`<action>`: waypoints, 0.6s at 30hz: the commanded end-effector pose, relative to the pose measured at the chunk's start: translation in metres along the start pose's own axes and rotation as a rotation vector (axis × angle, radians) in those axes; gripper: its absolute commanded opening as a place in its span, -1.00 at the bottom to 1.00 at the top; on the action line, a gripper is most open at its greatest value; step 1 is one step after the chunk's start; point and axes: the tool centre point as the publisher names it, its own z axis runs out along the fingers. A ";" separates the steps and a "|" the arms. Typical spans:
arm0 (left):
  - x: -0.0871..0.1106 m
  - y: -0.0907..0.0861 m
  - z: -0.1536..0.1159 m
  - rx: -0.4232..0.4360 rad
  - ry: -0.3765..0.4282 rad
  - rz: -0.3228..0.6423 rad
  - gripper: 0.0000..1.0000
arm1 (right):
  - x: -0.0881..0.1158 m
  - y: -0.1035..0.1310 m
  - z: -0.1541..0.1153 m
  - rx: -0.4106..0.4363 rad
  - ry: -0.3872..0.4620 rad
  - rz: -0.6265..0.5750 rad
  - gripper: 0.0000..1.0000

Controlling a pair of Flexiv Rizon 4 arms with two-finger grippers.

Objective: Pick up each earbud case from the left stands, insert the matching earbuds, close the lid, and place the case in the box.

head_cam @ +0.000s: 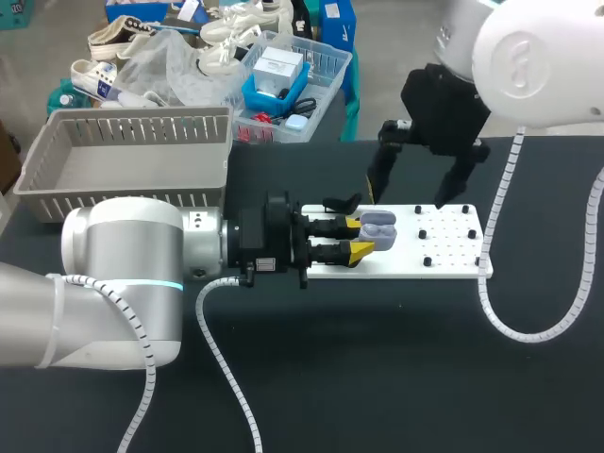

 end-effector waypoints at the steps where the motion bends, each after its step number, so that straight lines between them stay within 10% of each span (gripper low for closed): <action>1: 0.000 -0.001 0.001 -0.005 0.000 0.001 -1.00 | -0.005 -0.004 0.003 0.010 -0.003 0.016 1.00; 18: 0.000 -0.001 0.001 -0.005 0.000 0.001 -1.00 | -0.048 -0.024 0.025 0.076 0.045 0.039 1.00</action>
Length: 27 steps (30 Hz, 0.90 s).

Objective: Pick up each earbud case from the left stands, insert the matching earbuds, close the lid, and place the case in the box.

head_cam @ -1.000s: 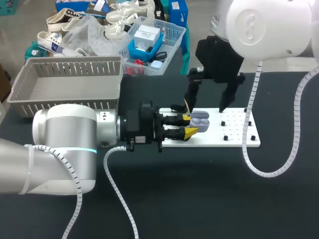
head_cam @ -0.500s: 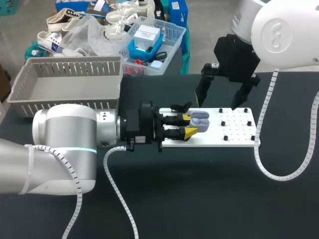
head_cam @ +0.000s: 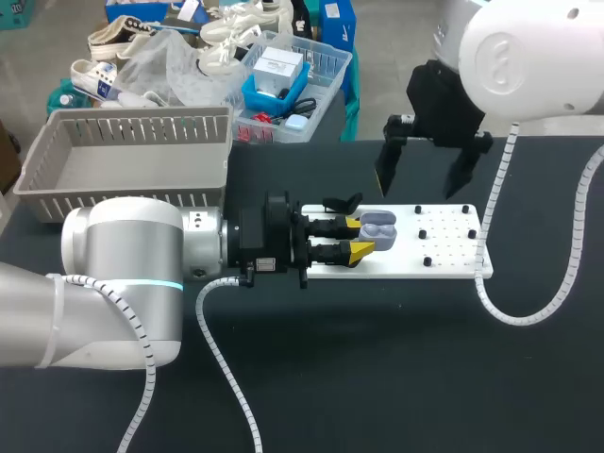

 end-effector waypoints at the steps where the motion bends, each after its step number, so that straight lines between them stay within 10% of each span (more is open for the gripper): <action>1: 0.000 -0.001 0.001 -0.005 0.000 0.001 -1.00 | -0.021 0.000 0.018 0.001 0.053 0.001 1.00; 27: 0.000 -0.001 0.001 -0.005 0.000 0.001 -1.00 | 0.020 -0.007 0.025 -0.030 0.098 0.017 1.00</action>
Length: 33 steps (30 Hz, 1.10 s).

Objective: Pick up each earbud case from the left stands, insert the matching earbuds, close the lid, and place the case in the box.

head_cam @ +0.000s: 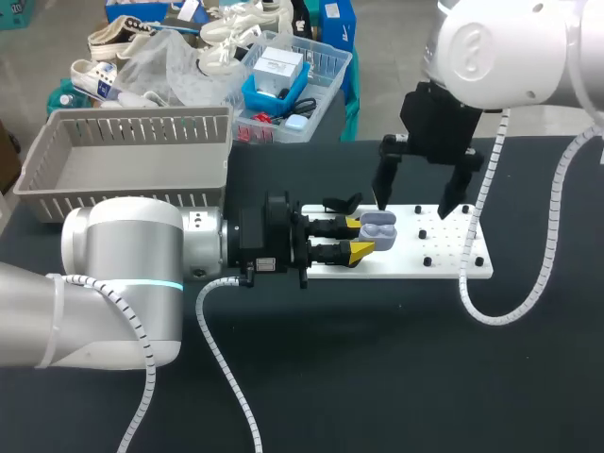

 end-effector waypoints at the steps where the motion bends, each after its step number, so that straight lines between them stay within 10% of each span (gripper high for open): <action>1: 0.000 -0.001 0.001 -0.005 0.000 0.001 -1.00 | 0.016 -0.002 -0.003 -0.008 -0.030 -0.005 1.00; 18: 0.000 -0.001 0.001 -0.005 0.000 0.001 -1.00 | 0.023 -0.012 -0.040 0.029 -0.156 -0.008 1.00; 33: 0.000 -0.001 0.001 -0.005 0.000 0.001 -1.00 | 0.065 0.021 -0.069 0.076 0.007 -0.778 1.00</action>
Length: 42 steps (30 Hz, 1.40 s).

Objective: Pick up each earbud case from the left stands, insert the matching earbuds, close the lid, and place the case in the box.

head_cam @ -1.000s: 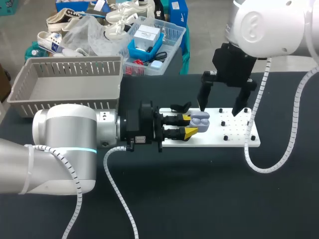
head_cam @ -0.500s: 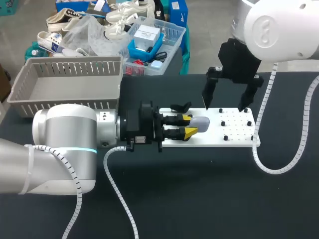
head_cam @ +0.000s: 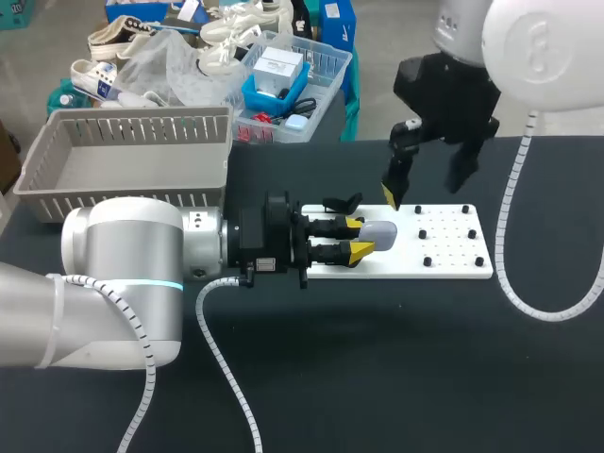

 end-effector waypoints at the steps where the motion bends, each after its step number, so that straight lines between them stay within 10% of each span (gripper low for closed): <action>1: 0.000 -0.001 0.001 -0.005 0.000 0.001 -1.00 | 0.007 0.005 -0.007 -0.064 0.065 -0.395 1.00; 20: 0.000 -0.001 0.001 -0.005 0.000 0.001 -1.00 | 0.027 0.014 -0.007 -0.149 0.126 -0.827 1.00; 42: 0.000 -0.001 0.001 -0.005 0.000 0.001 -1.00 | 0.031 0.008 -0.001 -0.135 0.109 -0.775 1.00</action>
